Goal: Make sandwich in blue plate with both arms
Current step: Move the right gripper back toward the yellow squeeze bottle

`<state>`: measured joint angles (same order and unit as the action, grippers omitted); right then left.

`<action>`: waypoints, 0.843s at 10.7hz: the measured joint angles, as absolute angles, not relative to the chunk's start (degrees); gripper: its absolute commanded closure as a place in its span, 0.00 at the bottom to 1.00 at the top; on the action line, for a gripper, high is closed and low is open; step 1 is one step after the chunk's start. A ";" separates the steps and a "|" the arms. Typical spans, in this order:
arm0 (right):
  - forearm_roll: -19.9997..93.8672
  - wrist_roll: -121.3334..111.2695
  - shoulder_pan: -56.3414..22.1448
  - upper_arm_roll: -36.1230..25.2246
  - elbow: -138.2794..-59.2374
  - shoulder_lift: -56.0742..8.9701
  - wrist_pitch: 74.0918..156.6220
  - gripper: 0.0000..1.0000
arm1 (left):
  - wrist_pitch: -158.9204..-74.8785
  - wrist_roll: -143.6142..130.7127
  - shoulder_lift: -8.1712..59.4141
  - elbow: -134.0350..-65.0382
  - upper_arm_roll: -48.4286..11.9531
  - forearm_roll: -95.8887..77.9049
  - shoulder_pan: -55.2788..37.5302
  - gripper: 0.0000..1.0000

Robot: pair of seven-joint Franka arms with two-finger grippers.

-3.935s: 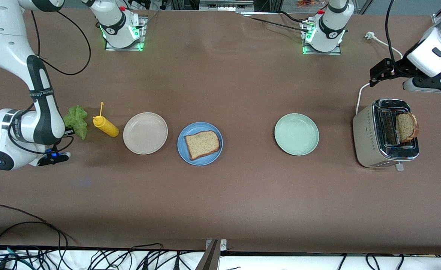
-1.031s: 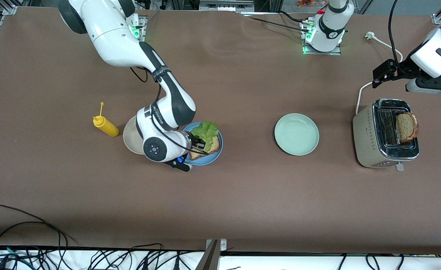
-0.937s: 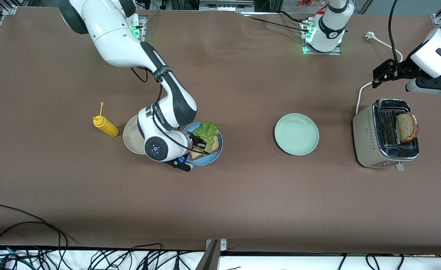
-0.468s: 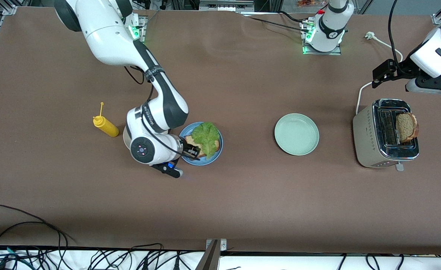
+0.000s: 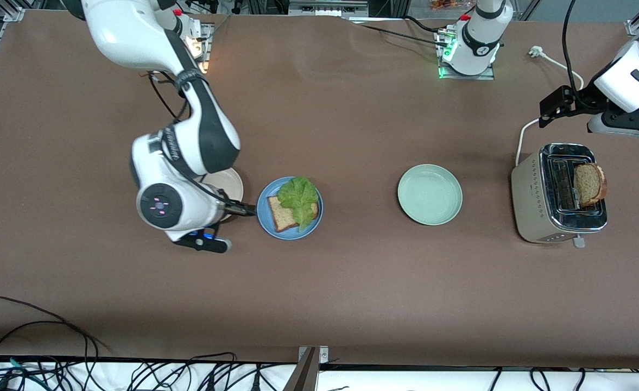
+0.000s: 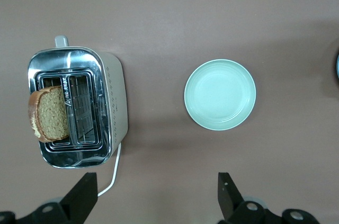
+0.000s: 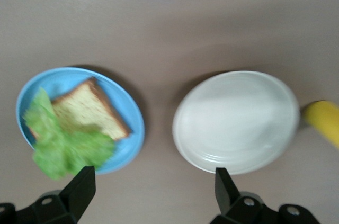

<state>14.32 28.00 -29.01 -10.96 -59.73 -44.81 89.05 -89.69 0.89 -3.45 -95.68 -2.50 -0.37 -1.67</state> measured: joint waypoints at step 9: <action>11.91 -12.47 -26.89 -27.51 -80.43 -28.39 87.54 0.00 | -89.79 0.89 -3.38 -95.68 -2.51 -0.37 -1.70 0.00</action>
<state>11.91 -12.47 -26.89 -27.51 -80.43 -28.39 87.54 -89.79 0.89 -3.38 -95.68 -2.51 -0.37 -1.70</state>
